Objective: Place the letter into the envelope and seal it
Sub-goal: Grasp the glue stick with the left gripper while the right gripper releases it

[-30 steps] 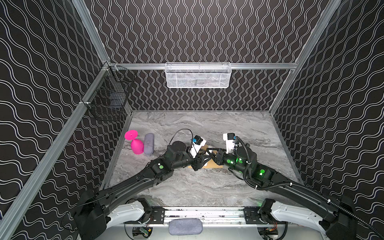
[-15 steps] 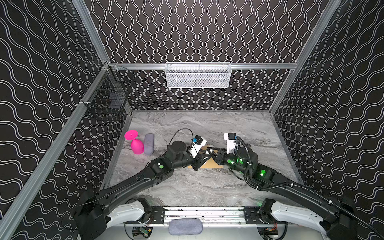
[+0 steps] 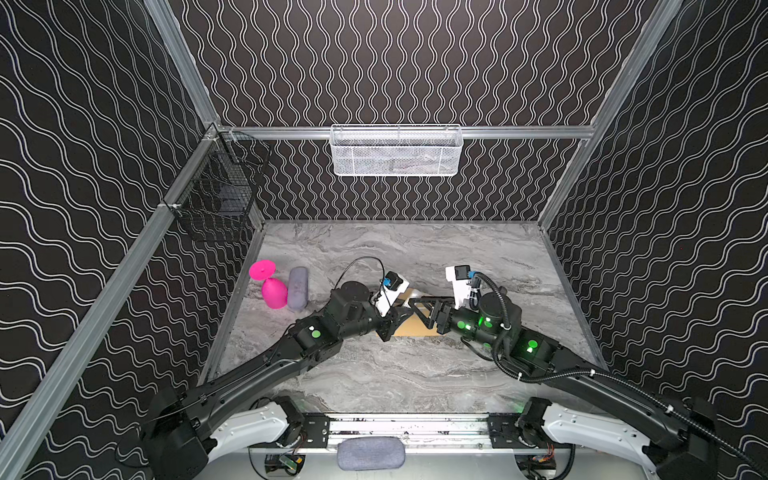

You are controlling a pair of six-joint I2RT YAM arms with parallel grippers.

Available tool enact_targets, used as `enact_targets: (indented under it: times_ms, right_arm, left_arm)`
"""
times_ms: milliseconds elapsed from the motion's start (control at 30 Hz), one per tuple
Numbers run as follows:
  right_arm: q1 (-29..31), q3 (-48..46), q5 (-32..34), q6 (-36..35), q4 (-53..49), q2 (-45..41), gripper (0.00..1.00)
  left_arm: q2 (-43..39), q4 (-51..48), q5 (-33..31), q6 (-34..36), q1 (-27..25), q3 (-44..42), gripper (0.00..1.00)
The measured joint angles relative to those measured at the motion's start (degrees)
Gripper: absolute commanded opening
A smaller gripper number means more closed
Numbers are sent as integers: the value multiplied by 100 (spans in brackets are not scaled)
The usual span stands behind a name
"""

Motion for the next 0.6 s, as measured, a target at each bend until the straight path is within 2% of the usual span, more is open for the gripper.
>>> enact_targets:
  times_ms: [67,200,367,500,600]
  right_arm:
    - [-116,216,-330,-492,-417,-46,78]
    - [-575,719,-1134,-1521,-1539,-22,74]
    - [-916,1154,-2037,-2623,-2728,-168,72]
    - [-944,1563,-2463,-3209,-3281,-205,72]
    - [-949,1703,-2736,-3453,-3333,-192,72]
  left_arm:
    - [-70,-216,-22,223,0,105,0]
    - [-219,-651,7,686,0,256,0]
    - [-522,-1093,520,1377,0,260,0]
    - [-704,-1351,876,1749,0,249,0]
    - [-756,-1473,1062,1895,0,249,0]
